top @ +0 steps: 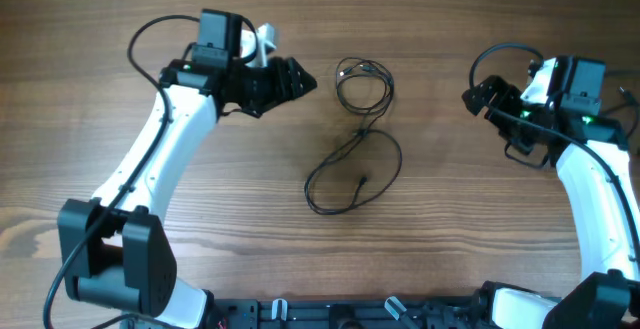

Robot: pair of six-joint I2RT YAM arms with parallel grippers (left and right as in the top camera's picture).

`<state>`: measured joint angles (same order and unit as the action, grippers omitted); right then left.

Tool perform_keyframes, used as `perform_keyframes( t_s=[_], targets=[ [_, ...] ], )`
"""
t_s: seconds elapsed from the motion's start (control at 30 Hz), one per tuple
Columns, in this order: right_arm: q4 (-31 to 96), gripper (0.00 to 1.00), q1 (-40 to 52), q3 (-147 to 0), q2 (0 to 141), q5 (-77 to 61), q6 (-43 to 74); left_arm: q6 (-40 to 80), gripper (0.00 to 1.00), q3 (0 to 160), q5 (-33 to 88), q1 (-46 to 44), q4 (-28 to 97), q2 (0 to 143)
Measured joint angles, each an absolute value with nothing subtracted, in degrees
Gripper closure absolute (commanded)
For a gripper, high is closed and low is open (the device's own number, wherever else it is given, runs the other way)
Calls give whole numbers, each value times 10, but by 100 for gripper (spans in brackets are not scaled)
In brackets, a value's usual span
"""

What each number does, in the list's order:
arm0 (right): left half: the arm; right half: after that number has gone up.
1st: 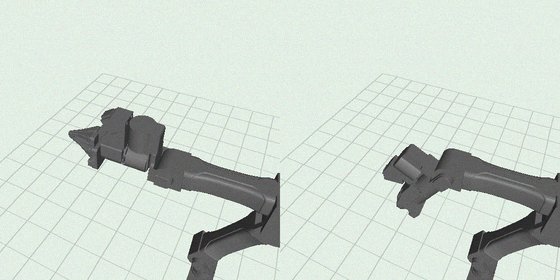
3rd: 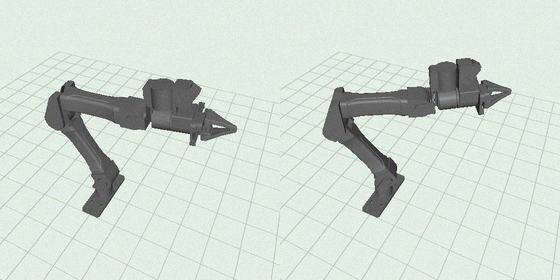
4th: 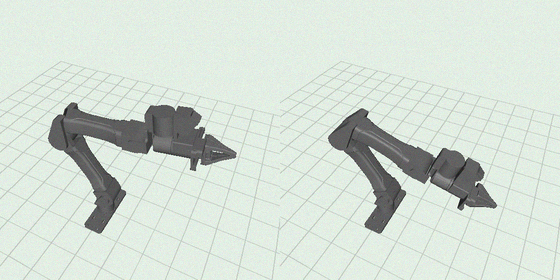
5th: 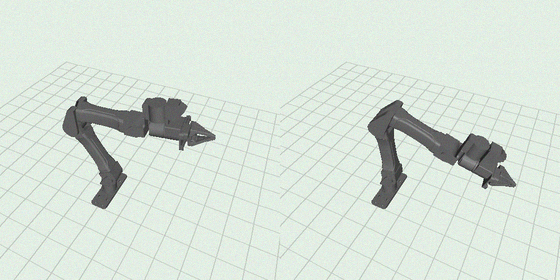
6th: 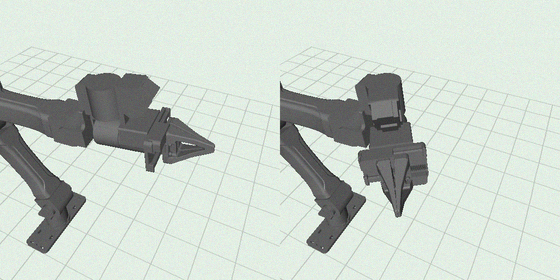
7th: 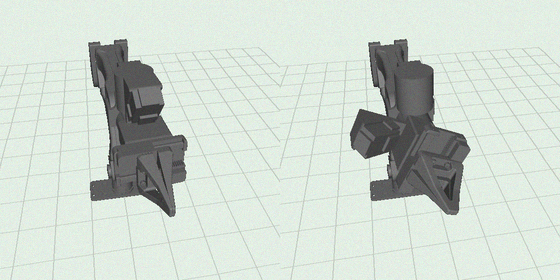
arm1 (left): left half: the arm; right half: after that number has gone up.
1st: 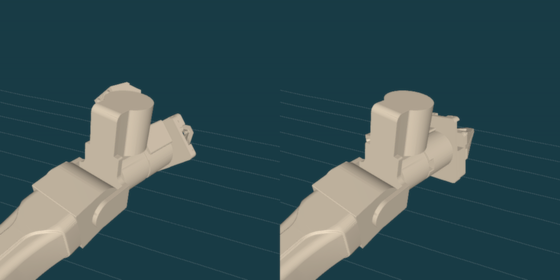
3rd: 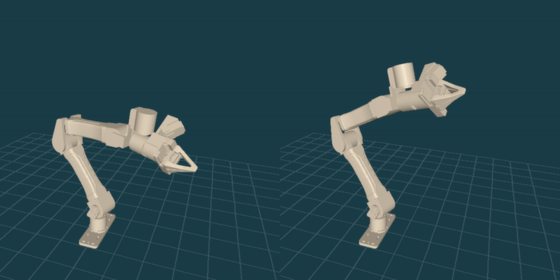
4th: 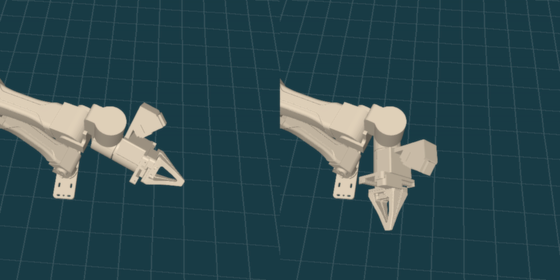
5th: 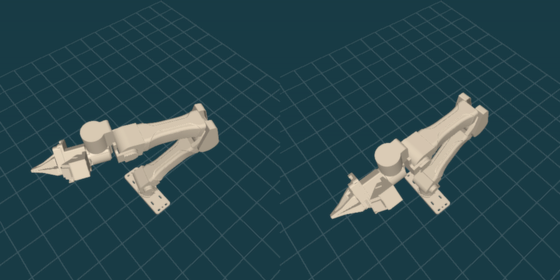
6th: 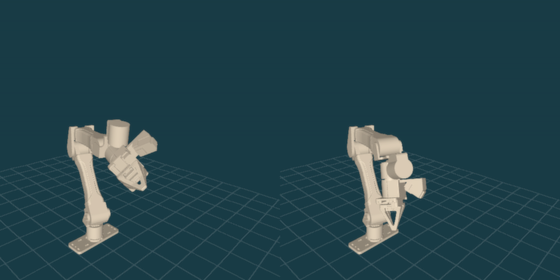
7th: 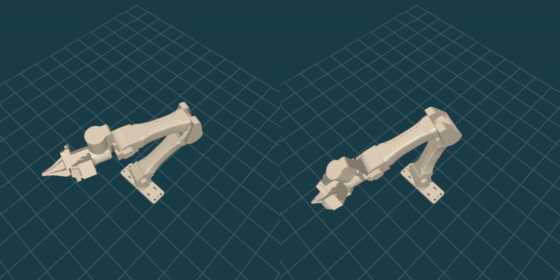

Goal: Untangle cables

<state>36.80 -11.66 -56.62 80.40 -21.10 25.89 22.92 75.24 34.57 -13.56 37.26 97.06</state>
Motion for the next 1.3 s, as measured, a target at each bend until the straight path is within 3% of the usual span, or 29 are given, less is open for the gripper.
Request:
perform_keyframes(
  t_s=[0.6, 1.3],
  targets=[
    [359, 0, -117, -498, 804, -207, 298, 159, 32, 752, 148, -320, 270, 998],
    [358, 0, -117, -498, 804, -207, 298, 149, 38, 752, 41, -349, 218, 1082]
  ],
)
